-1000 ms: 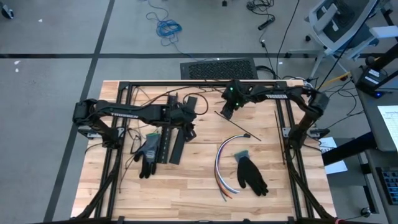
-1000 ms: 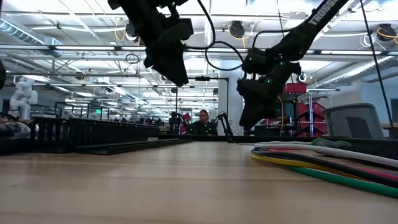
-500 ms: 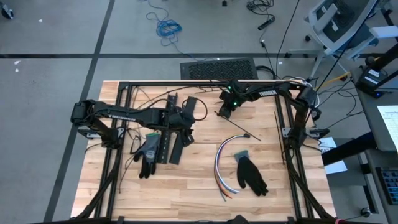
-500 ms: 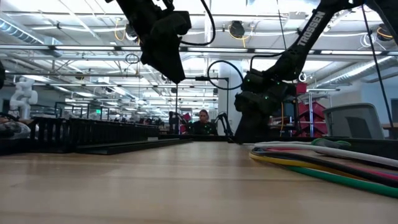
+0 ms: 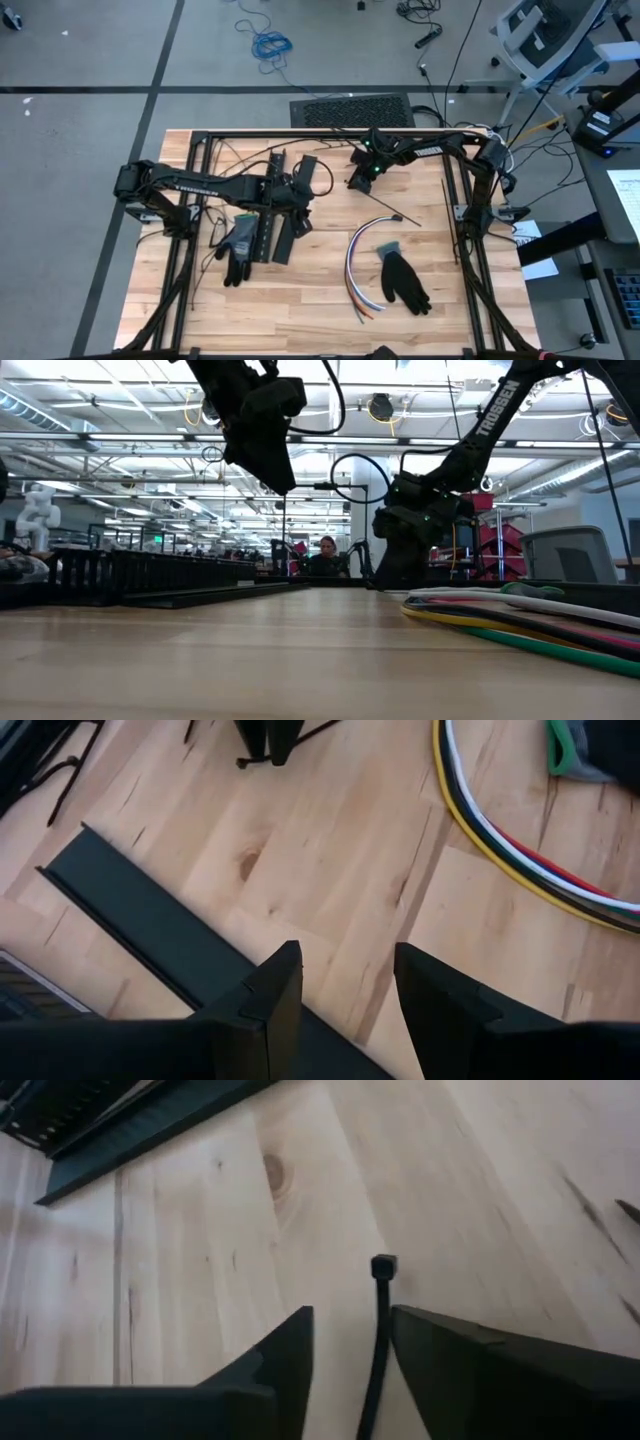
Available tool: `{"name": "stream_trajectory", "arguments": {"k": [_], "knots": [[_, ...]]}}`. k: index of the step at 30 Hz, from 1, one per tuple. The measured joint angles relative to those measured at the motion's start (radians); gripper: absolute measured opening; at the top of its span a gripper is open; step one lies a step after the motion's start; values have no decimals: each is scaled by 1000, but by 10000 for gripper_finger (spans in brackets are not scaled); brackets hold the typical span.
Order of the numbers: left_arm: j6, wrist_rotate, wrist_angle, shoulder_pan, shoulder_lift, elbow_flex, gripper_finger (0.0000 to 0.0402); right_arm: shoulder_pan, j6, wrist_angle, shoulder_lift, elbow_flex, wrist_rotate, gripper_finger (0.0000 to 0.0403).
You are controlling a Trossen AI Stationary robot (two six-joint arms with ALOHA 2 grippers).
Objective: Ziptie cables
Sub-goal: Wrap the cable wires with the black ziptie
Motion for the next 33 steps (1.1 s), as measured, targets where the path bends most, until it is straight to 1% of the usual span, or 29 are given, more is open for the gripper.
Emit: {"name": "stream_trajectory", "arguments": {"k": [5,7,9,12,18,26,29,31,33], "knots": [[0,0,0,0,0,0,157,0,-14,17,3,0,2,50],[0,-1,0,0,0,0,157,1,3,34,14,0,4,20],[-1,-2,1,0,0,0,157,12,21,51,29,0,24,5],[-24,-2,0,0,0,0,157,40,35,67,25,1,80,10],[-31,-6,-2,-9,0,0,157,62,40,64,25,1,74,31],[-25,-6,-52,-16,0,0,157,66,58,60,18,1,87,85],[-25,-6,-54,-16,0,0,157,74,35,56,16,1,99,103],[-26,-6,-54,-16,0,0,157,91,22,56,15,1,137,109],[-25,-6,-54,-16,0,0,157,113,3,58,13,2,208,111]]}}
